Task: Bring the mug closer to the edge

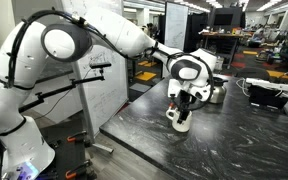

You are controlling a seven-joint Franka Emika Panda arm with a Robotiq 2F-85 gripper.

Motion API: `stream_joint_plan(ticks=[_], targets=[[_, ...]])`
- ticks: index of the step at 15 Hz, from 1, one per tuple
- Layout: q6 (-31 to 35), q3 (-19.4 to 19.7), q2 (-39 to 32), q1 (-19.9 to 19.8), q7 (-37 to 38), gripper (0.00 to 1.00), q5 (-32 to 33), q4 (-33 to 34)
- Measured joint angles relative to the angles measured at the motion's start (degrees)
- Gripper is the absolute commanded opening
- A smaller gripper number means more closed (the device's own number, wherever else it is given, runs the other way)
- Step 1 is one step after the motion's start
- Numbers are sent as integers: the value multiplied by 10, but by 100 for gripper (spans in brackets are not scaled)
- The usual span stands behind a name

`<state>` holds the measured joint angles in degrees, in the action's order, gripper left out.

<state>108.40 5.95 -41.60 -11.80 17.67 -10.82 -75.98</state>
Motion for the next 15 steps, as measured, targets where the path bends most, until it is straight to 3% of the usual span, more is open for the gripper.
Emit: stream_joint_plan(ticks=[1,12,15], targets=[[0,0,-4,0,4,82,0,3],[-7,0,-34,11,29,0,0,40],[-8,0,-34,13,29,0,0,43]])
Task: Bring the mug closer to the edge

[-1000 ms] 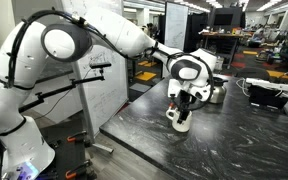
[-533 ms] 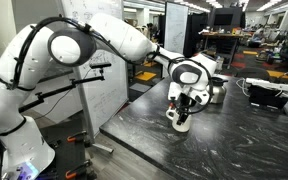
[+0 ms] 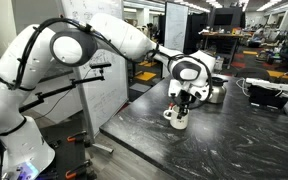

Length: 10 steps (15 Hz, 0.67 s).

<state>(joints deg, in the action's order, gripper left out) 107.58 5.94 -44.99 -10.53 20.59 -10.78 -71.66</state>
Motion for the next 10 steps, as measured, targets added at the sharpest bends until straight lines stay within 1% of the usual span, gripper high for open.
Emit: stream_joint_plan(ticks=[1,5,7,10], targets=[[0,0,0,1,0,2,1,0],[0,0,10,8,-9,2,3,-17],[3,0,28,12,-15,2,10,-46],[16,7,70,25,-14,2,36,-117]])
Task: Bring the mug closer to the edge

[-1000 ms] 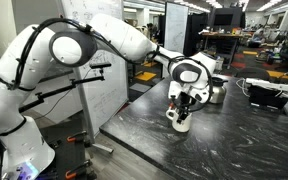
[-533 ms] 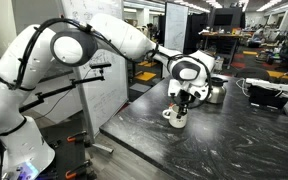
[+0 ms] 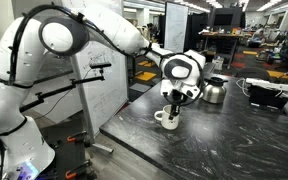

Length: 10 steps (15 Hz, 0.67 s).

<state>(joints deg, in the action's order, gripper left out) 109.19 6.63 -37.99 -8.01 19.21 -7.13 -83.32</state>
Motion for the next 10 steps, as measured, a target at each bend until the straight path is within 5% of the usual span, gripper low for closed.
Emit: stream_joint_plan(ticks=[10], targets=[[129,22,189,22,6,2,24,-312]])
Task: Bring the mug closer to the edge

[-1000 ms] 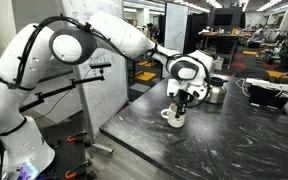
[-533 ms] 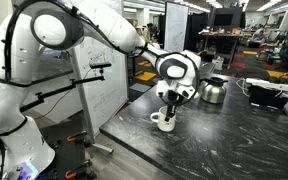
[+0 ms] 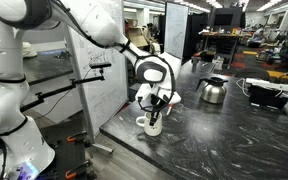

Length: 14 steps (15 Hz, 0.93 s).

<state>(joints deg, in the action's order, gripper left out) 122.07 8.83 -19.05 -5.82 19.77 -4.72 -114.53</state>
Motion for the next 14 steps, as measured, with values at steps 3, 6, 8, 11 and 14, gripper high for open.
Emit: stream_joint_plan(ticks=[3,6,8,11,14], targets=[[24,7,39,-1,0,2,0,-60],[38,13,65,-3,0,35,0,-98],[41,14,73,-3,0,49,0,-113],[43,11,74,-2,0,71,-1,-126],[50,7,78,0,4,92,-1,-130]])
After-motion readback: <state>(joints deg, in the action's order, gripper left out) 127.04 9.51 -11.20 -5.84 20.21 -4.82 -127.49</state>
